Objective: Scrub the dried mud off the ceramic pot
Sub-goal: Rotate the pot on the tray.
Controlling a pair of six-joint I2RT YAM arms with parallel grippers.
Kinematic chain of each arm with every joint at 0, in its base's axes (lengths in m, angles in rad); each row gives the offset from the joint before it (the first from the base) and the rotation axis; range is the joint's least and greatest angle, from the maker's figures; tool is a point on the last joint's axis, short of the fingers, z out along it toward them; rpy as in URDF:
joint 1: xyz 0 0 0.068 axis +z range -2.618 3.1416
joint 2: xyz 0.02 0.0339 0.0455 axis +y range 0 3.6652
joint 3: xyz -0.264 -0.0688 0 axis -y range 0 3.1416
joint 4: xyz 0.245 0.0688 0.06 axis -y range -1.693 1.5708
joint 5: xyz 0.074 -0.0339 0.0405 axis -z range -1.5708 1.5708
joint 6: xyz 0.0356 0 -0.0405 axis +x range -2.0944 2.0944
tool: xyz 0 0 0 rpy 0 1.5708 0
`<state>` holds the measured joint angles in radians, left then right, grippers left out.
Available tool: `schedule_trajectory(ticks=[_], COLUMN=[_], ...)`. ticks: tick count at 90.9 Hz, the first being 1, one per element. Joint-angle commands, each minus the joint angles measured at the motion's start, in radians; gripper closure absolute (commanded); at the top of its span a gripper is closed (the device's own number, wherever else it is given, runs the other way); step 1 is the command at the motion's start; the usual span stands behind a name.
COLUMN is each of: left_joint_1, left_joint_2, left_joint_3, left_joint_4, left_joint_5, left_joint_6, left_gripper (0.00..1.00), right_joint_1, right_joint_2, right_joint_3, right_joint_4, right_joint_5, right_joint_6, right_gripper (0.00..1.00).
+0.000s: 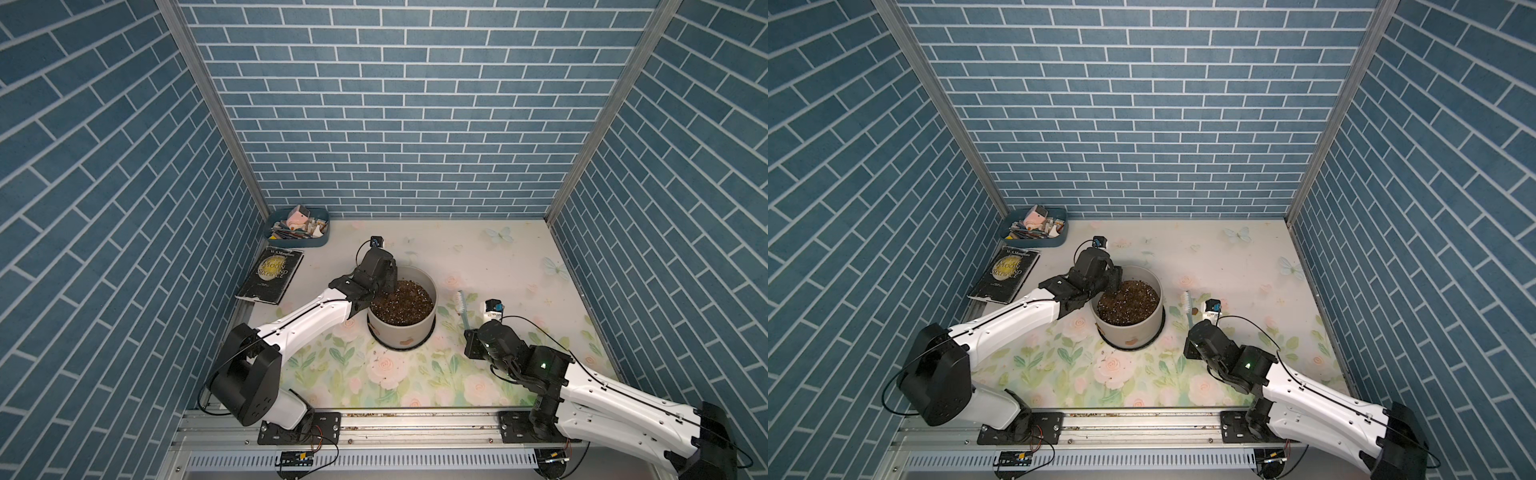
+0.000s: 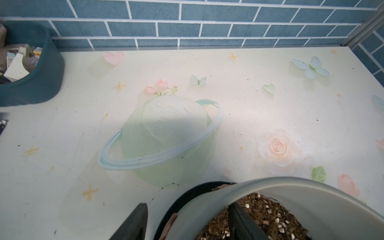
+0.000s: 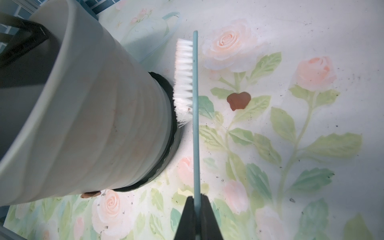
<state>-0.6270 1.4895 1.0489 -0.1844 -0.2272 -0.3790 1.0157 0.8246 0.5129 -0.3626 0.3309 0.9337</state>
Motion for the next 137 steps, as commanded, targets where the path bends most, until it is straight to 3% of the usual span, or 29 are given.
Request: schedule_trajectory(ticks=[1, 14, 28, 43, 58, 64, 69, 74, 91, 115, 137], left_joint_1=[0.0, 0.0, 0.0, -0.004, -0.007, -0.006, -0.007, -0.006, -0.002, -0.003, -0.002], left_joint_2=[-0.004, -0.025, -0.07, -0.152, -0.201, -0.19, -0.178, -0.162, -0.049, 0.078, 0.052], left_joint_3=[-0.009, -0.031, -0.062, -0.099, -0.094, -0.068, -0.05, -0.034, 0.07, 0.135, 0.097], left_joint_4=[-0.036, -0.068, -0.119, -0.163, -0.169, -0.181, -0.179, -0.165, -0.138, -0.136, -0.154], left_joint_5=[-0.032, -0.049, -0.068, -0.015, 0.024, 0.032, 0.037, 0.035, -0.004, -0.042, -0.093], left_joint_6=[-0.008, -0.043, -0.109, -0.208, -0.224, -0.219, -0.214, -0.193, -0.128, -0.082, -0.061], left_gripper=[0.43, 0.57, 0.87, 0.96, 0.91, 0.81, 0.6, 0.49, 0.31, 0.33, 0.49], right_joint_1=[0.005, 0.005, 0.005, 0.005, 0.005, 0.004, 0.004, 0.004, 0.005, 0.005, 0.005], right_joint_2=[-0.007, -0.013, -0.009, 0.012, 0.015, 0.012, 0.008, 0.001, -0.005, -0.027, -0.037], right_joint_3=[-0.022, -0.037, -0.043, -0.05, -0.05, -0.052, -0.054, -0.058, -0.074, -0.082, -0.091], right_joint_4=[0.031, 0.054, 0.075, 0.11, 0.107, 0.102, 0.098, 0.1, 0.117, 0.113, 0.132], right_joint_5=[-0.002, -0.01, -0.021, -0.035, -0.027, -0.026, -0.022, -0.022, -0.031, -0.032, -0.04], right_joint_6=[-0.02, -0.014, -0.012, -0.008, -0.007, -0.007, -0.006, -0.003, -0.006, -0.014, -0.013], right_gripper=[1.0, 1.0, 1.0, 1.0, 1.0, 1.0, 1.0, 1.0, 1.0, 1.0, 1.0])
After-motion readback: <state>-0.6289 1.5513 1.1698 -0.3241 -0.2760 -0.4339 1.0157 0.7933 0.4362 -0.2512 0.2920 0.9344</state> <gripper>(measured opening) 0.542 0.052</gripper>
